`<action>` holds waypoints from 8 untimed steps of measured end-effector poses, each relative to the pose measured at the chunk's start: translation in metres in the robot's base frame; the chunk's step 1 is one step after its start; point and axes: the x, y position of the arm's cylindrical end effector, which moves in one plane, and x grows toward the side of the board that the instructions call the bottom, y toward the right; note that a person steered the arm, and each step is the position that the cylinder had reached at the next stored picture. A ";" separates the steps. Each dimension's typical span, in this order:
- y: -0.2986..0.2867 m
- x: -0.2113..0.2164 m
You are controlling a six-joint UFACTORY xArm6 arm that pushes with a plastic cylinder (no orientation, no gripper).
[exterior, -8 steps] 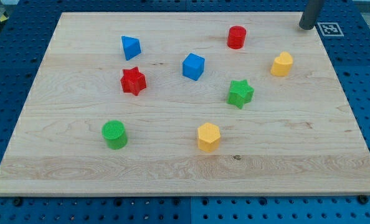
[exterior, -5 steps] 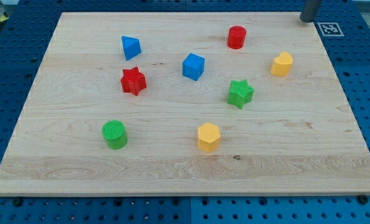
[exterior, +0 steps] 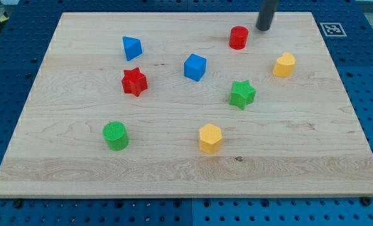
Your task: Move the red circle into the red star
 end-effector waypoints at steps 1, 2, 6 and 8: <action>-0.004 0.000; -0.040 0.000; -0.049 0.134; -0.003 0.126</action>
